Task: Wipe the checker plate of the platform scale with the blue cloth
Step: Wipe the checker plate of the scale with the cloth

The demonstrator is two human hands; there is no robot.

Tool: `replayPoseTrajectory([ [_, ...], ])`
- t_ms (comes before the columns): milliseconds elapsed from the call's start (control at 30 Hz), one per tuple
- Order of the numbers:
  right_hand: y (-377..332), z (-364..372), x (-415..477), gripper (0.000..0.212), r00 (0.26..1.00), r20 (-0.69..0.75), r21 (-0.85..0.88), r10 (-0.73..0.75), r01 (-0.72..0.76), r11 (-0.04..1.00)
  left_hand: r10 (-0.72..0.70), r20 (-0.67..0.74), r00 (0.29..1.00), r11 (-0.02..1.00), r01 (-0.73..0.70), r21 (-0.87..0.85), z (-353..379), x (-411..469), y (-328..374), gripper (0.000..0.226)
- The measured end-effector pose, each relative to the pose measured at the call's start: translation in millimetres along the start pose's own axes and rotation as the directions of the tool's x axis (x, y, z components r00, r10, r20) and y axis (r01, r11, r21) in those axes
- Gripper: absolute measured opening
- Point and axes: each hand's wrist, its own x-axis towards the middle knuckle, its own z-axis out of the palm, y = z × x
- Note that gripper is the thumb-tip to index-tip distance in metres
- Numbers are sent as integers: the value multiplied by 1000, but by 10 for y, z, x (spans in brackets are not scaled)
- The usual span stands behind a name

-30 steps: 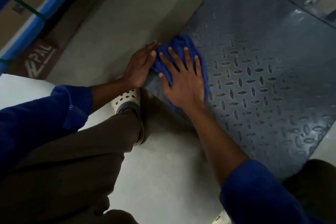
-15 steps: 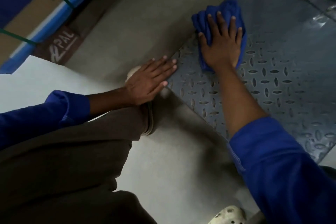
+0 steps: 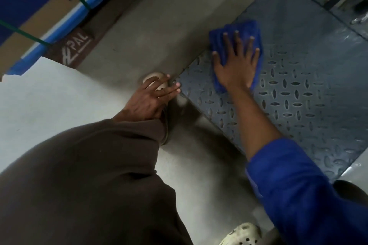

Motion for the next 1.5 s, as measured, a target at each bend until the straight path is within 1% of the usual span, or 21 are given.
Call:
replayPoseTrajectory([
  [100,-462,187,-326,63,948,68,-19,-312,314,949,-29,10,1000,999,30,-45,1,25,64,67],
  [133,-558,230,-519,60,926,57,-5,-372,373,928,-40,18,999,998,41,-41,-1,27,77,67],
  [167,-590,250,-711,57,924,39,25,-381,380,925,-48,24,999,998,49,-31,-1,27,81,66],
  [233,-451,205,-1056,58,939,16,67,-344,342,937,-54,34,998,998,55,-28,-20,25,107,62],
  [367,172,29,-1474,65,982,51,0,-182,182,983,-15,24,1000,998,16,-64,-87,58,132,58],
  [467,261,-49,-1117,67,999,-7,-12,46,-46,999,84,37,996,985,-77,-154,-94,106,116,58],
  [533,87,-19,-713,69,991,-25,42,134,-133,990,132,60,989,969,-116,-220,-88,170,131,59],
  [600,-124,58,-560,68,996,1,55,86,-86,995,157,77,985,955,-131,-267,-71,233,173,60],
  [700,-187,153,-912,63,995,-16,34,-96,97,995,162,73,984,955,-138,-261,-28,323,167,60],
  [767,-7,101,-1298,62,996,-45,29,-79,81,996,205,95,974,959,-181,-219,-12,425,136,60],
  [867,377,3,-1767,65,987,-53,-14,151,-152,988,291,230,929,956,-270,-118,-57,721,110,77],
  [967,669,-50,-1686,66,925,-111,-6,363,-366,930,257,485,836,944,-324,58,-263,1169,132,115],
  [1033,696,-64,-1299,67,900,-132,54,416,-412,909,179,614,768,938,-321,128,-432,1412,234,130],
  [1100,584,-40,-978,68,909,-113,82,402,-394,915,119,659,742,949,-279,143,-513,1544,391,130],
  [1133,506,-7,-948,67,927,-102,77,360,-354,932,107,651,752,958,-252,134,-508,1565,470,125],
  [1167,452,24,-1013,65,950,-103,64,294,-289,955,111,609,786,969,-222,111,-467,1570,556,120],
  [1233,463,79,-1388,64,978,-103,39,179,-176,984,126,466,876,987,-157,29,-267,1516,721,109],
  [1267,535,69,-1640,64,978,-100,29,182,-180,983,122,397,910,992,-123,-24,-132,1477,808,103],
  [1367,903,-23,-2244,63,906,-128,24,403,-403,915,36,180,983,995,-19,-95,230,1346,1060,86],
  [1433,1223,-101,-2234,62,818,-182,24,546,-552,834,-8,51,999,995,13,-94,343,1301,1162,82],
  [1500,1437,-163,-1934,64,752,-207,63,626,-628,776,-7,-9,1000,997,6,-76,354,1299,1179,81],
])
